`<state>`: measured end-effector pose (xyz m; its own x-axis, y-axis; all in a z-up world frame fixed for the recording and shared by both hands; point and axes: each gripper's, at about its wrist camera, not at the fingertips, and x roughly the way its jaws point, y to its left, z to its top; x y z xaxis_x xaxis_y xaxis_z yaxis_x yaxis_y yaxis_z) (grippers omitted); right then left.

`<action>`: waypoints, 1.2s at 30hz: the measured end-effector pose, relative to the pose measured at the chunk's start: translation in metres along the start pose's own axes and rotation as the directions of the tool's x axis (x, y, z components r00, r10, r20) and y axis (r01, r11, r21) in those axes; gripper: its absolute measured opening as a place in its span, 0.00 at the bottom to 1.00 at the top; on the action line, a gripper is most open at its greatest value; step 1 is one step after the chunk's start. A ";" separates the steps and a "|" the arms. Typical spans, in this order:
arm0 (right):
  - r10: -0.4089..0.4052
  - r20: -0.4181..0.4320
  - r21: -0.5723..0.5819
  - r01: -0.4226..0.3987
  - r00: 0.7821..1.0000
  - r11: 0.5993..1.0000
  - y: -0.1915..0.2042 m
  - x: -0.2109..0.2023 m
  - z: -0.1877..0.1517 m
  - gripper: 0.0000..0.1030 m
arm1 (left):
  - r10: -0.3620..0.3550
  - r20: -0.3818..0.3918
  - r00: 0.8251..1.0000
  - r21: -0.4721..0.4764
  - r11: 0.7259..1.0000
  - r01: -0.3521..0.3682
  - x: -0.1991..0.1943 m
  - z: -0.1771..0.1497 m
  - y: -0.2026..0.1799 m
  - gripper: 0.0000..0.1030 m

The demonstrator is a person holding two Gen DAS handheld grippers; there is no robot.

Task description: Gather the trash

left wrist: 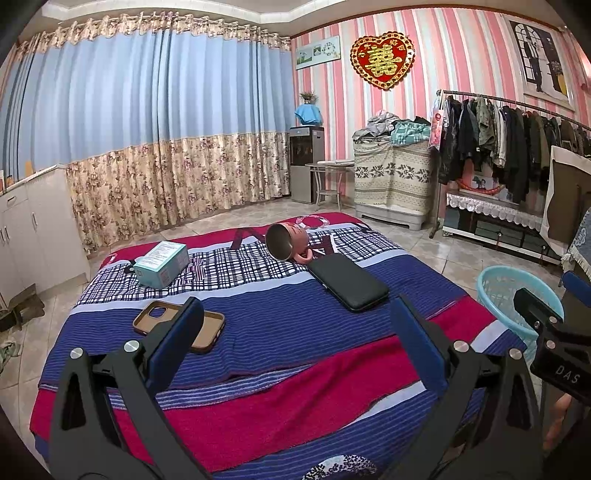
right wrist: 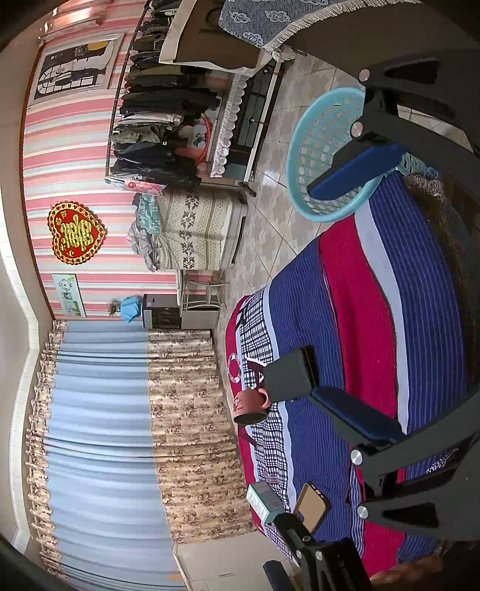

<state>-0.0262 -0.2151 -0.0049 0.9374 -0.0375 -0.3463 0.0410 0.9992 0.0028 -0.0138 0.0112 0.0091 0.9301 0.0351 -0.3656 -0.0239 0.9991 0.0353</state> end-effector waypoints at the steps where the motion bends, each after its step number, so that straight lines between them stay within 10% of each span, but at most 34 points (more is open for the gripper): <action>1: 0.000 0.000 0.000 0.000 1.000 1.000 0.000 0.000 0.000 0.96 | 0.000 0.000 1.000 0.000 1.000 0.000 0.000 0.000 0.000 0.95; 36: 0.000 0.001 -0.002 0.000 1.000 1.000 0.002 0.001 -0.003 0.96 | 0.001 0.000 1.000 0.000 1.000 -0.001 0.001 0.000 -0.002 0.95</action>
<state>-0.0259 -0.2135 -0.0076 0.9378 -0.0378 -0.3450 0.0406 0.9992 0.0008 -0.0129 0.0094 0.0091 0.9301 0.0365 -0.3656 -0.0249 0.9990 0.0362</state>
